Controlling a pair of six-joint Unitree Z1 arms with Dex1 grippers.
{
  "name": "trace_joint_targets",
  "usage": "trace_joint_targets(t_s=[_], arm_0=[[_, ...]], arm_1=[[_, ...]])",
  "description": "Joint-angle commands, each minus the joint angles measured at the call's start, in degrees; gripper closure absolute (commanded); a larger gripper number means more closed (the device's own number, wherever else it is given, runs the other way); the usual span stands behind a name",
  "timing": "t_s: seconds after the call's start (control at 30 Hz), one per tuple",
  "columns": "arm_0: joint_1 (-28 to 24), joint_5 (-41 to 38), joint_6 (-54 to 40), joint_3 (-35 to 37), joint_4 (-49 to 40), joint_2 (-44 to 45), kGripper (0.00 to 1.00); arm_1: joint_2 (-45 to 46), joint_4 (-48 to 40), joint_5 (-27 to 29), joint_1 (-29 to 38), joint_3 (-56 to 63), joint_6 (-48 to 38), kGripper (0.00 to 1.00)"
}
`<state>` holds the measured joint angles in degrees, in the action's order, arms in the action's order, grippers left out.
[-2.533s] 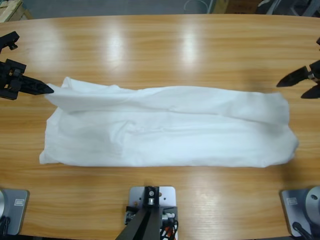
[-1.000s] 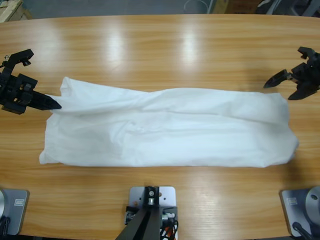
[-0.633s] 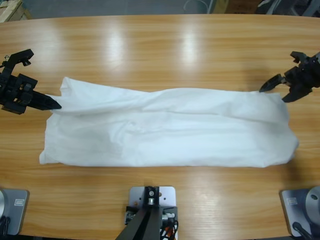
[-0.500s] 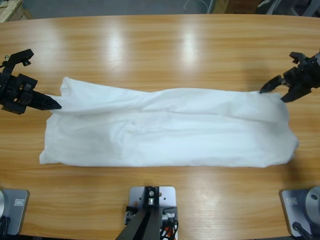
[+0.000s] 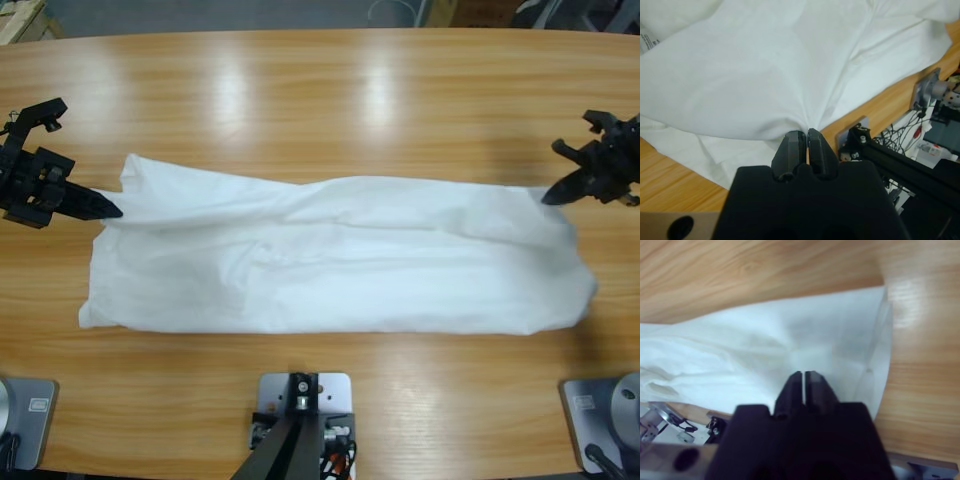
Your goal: Fold clothes
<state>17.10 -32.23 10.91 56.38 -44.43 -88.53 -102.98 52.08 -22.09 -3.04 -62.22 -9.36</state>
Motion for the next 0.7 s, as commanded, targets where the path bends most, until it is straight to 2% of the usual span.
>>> trace_joint_targets(t_s=[0.03, 0.3, 0.37, 0.43, 0.5, 0.7], arm_0=[[-0.5, -0.2, -0.5, -1.0, -1.2, 0.6, 1.000], [-0.6, 0.1, -0.5, -1.0, -2.3, 2.5, 1.000], [-0.6, 0.1, -0.5, -1.0, -2.5, 2.9, 1.000], [-0.6, 0.1, -0.7, -1.0, -2.5, 3.0, 1.000], [-0.6, 0.2, -0.7, -1.0, -2.5, 2.8, 1.000], [-0.6, 0.0, -0.9, -1.4, -2.4, 2.8, 1.000]], arm_1=[[3.3, 4.5, 0.1, 0.6, 0.6, 1.5, 1.000], [5.7, 9.5, 0.7, 0.5, -1.4, 1.5, 0.990], [7.1, 10.1, 1.9, 0.5, -1.7, 1.4, 0.405], [9.9, 10.1, 2.8, 0.5, -1.6, 1.4, 0.202], [13.1, 9.8, 3.3, 0.5, -1.6, 1.4, 0.156], [14.5, 9.3, 2.6, 0.5, -1.0, 1.3, 0.156]])
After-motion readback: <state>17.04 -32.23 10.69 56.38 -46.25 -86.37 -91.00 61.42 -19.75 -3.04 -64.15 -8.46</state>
